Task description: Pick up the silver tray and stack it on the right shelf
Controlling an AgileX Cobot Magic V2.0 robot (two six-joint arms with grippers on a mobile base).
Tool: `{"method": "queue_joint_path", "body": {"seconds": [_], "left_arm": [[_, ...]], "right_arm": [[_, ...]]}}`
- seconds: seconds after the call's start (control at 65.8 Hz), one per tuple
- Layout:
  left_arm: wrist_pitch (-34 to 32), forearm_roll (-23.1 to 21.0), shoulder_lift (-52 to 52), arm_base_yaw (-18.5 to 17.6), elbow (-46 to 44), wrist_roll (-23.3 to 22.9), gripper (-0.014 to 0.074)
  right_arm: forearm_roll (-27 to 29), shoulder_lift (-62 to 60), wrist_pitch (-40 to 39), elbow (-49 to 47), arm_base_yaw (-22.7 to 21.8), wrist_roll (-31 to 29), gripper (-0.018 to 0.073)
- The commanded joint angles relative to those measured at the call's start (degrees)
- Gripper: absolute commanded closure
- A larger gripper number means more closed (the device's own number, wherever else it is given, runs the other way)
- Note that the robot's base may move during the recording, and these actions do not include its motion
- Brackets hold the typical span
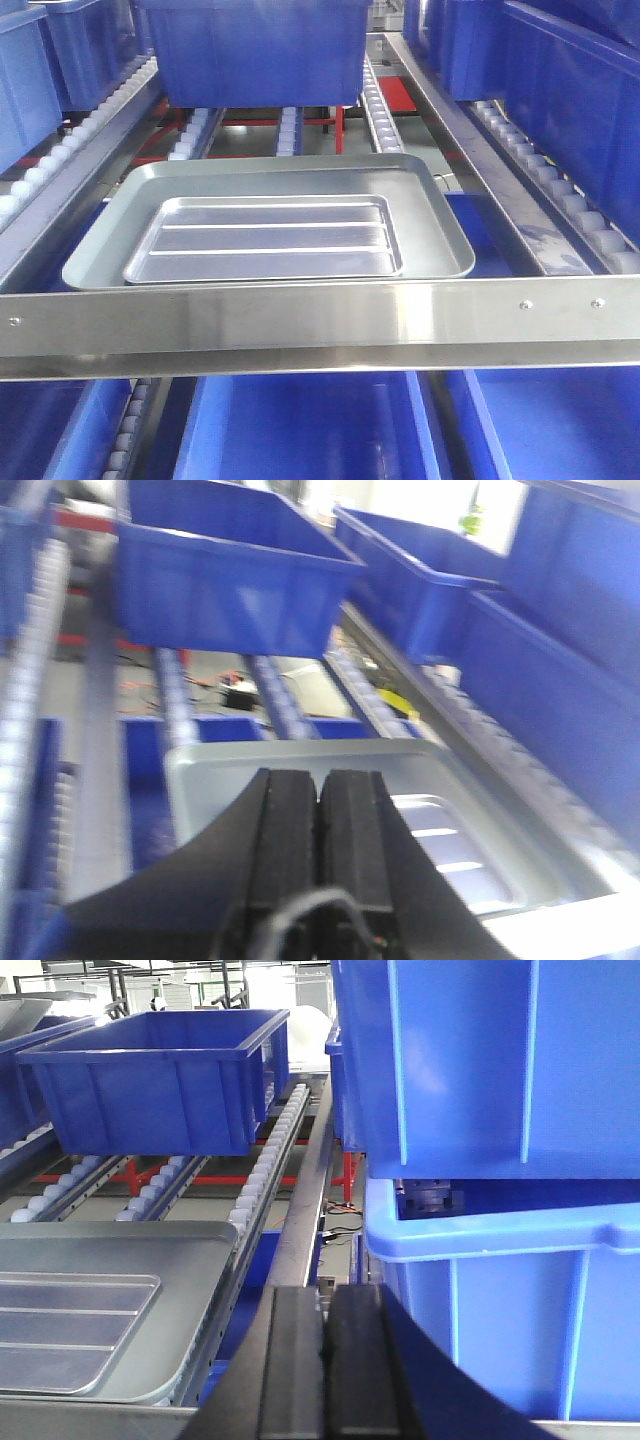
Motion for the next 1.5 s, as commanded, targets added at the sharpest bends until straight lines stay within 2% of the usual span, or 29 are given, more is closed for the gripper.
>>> {"method": "queue_joint_path", "body": {"seconds": [0.0, 0.076, 0.122, 0.38, 0.562, 1.489], "left_arm": [[-2.70, -4.17, -4.29, 2.76, -0.14, 7.69, 0.0686], [-0.55, -14.18, -9.38, 5.87, 2.20, 20.40, 0.0688], [-0.04, -16.02, -11.99, 7.55, 3.90, 23.83, 0.0689], [-1.27, -17.94, -19.58, 14.08, 14.42, 23.95, 0.0689], [-2.13, -17.94, -19.41, 16.69, 14.56, 23.95, 0.0689], [-2.13, -17.94, -19.41, 16.69, 14.56, 23.95, 0.0689]], "right_arm": [[-0.53, -1.01, -5.33, -0.12, -0.27, -0.02, 0.0510], [-0.53, -1.01, -5.33, -0.12, -0.27, -0.02, 0.0510], [-0.53, -1.01, -5.33, -0.12, -0.27, -0.02, 0.0510], [-0.53, -1.01, -5.33, -0.12, -0.27, -0.02, 0.0510], [-0.53, -1.01, -5.33, -0.12, -0.27, -0.02, 0.0510], [-0.53, -1.01, -5.33, -0.12, -0.27, -0.02, 0.0510]]}}
